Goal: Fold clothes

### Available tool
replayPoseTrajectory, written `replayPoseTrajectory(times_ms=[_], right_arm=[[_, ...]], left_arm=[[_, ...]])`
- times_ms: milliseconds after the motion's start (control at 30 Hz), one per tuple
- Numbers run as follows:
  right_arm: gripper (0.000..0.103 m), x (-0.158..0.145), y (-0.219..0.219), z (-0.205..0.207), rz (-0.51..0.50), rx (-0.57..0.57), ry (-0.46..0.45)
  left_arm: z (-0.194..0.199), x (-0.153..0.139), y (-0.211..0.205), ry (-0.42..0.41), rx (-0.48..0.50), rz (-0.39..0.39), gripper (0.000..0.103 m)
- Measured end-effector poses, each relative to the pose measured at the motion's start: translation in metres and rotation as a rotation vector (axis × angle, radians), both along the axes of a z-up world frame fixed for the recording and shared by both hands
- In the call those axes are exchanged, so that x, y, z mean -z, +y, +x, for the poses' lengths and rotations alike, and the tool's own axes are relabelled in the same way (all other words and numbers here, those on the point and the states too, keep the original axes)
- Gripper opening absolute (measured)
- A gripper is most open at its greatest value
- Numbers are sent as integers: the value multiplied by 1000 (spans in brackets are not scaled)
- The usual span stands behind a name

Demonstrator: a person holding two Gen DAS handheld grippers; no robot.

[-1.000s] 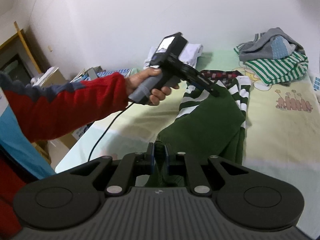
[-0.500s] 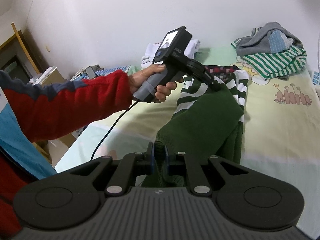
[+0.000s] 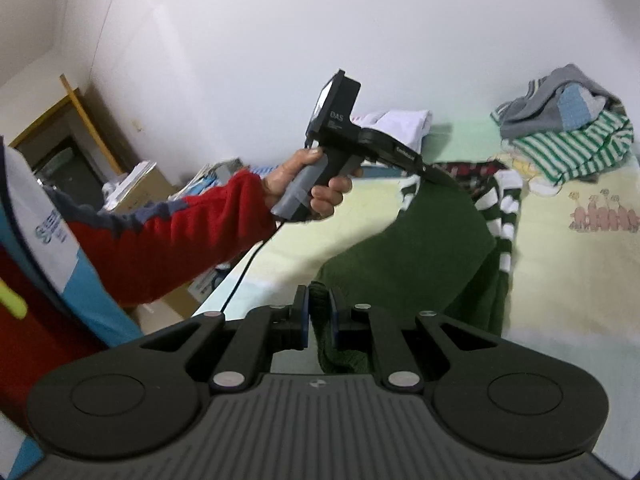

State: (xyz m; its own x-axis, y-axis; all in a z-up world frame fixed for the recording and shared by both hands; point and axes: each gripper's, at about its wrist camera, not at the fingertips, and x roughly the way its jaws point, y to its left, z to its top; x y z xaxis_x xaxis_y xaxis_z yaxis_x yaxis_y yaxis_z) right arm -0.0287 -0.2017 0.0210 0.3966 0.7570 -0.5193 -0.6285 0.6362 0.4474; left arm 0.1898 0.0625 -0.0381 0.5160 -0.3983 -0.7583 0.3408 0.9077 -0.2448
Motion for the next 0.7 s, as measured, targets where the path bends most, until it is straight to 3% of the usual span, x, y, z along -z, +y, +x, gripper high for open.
replayPoseTrajectory(times_ms=[400,567,700], right_arm=[[5,29,17,-19,-114,-143,121],[12,42,29,-17,-202,-116,71],[20,61,53,-20,-258,-207,34]], left_arm=[[-36,52,23,86,-59,16,0],[-43,65,15,84,-58,73,0],[-42,64,8,66,-48,109,0]])
